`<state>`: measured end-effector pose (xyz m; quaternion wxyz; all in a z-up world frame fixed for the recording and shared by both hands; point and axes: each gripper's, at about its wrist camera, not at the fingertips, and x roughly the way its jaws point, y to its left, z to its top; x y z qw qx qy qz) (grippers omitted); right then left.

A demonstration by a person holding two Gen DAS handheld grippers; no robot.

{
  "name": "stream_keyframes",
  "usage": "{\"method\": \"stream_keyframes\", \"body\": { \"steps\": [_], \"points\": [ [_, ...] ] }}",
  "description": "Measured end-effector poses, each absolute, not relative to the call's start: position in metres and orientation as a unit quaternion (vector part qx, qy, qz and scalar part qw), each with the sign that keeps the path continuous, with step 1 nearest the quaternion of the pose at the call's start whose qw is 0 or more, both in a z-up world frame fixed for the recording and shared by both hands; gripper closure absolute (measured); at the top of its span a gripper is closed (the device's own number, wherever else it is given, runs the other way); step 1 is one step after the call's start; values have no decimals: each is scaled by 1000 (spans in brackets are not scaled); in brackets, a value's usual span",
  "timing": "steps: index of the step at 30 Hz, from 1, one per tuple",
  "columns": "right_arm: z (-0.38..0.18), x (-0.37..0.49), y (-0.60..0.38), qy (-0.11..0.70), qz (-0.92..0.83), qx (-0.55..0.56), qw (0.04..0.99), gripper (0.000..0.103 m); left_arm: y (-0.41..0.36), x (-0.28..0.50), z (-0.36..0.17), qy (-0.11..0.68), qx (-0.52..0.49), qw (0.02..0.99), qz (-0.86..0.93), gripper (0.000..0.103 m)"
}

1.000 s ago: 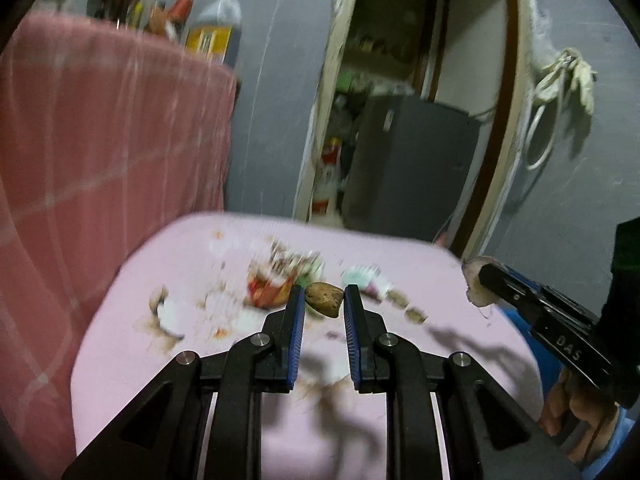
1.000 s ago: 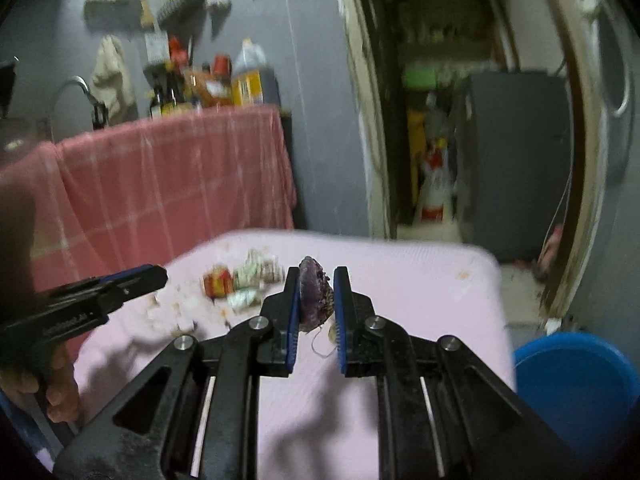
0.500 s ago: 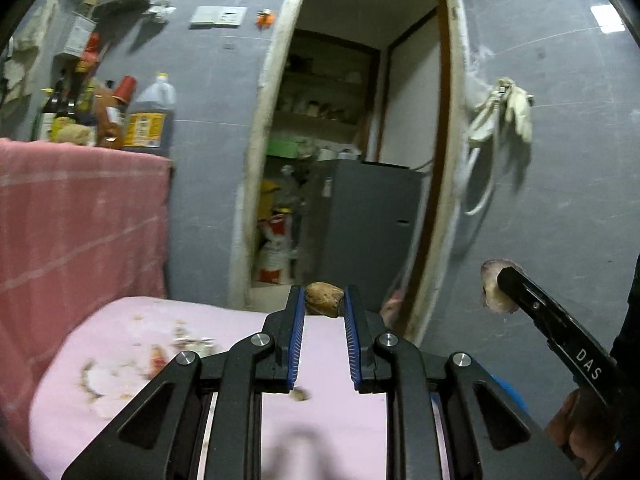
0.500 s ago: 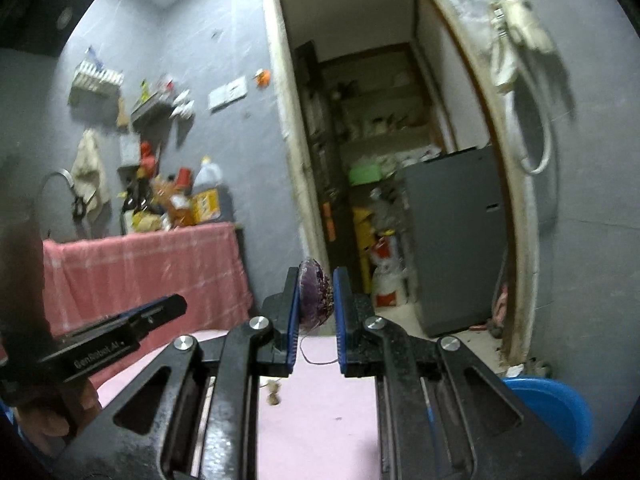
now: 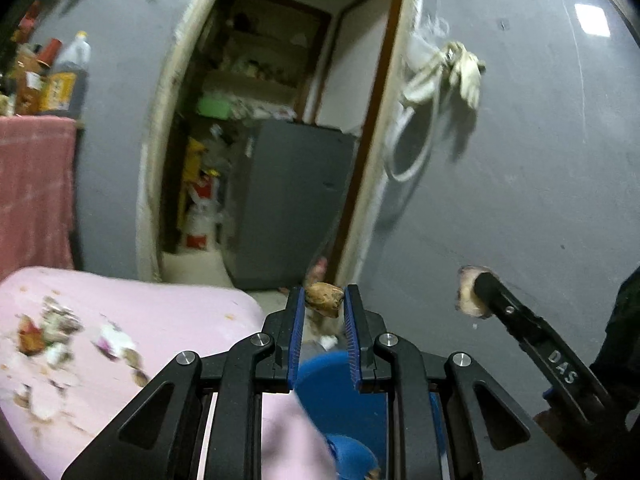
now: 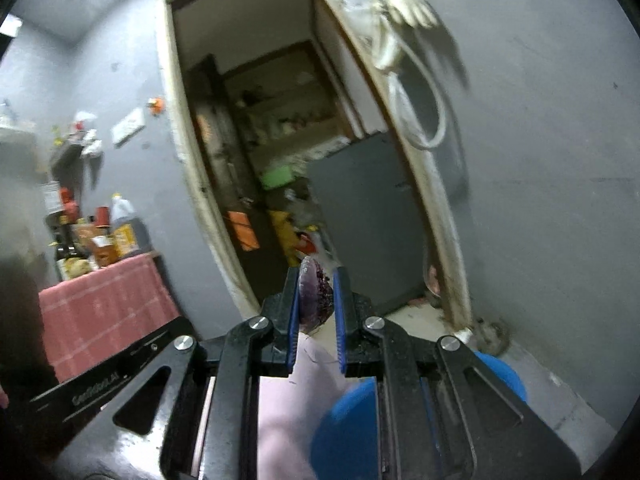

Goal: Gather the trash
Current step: 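Lift both items, carry them over the blue basin and open both tools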

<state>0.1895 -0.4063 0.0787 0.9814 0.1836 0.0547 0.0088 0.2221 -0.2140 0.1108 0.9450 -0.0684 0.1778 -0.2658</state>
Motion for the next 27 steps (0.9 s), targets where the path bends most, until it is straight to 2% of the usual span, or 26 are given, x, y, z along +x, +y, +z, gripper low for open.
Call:
{"method": "stream_keyframes", "body": {
  "steps": [8, 21, 22, 24, 25, 27],
  "points": [
    [56, 215, -423, 138, -37, 185, 972, 88, -243, 258, 86, 261, -70, 921, -279, 87],
    [31, 241, -432, 213, -57, 194, 956, 86, -256, 291, 50, 366, -78, 880, -293, 86],
    [30, 241, -433, 216, -56, 196, 955, 86, -257, 292, 48, 370, -75, 879, -292, 85],
    [30, 242, -434, 219, -56, 198, 954, 86, -255, 292, 45, 374, -71, 880, -285, 75],
    [30, 243, -434, 220, -57, 197, 954, 86, -254, 291, 43, 374, -73, 881, -281, 66],
    [30, 244, -434, 222, -58, 196, 953, 86, -250, 291, 42, 373, -82, 882, -277, 64]
  ]
}}
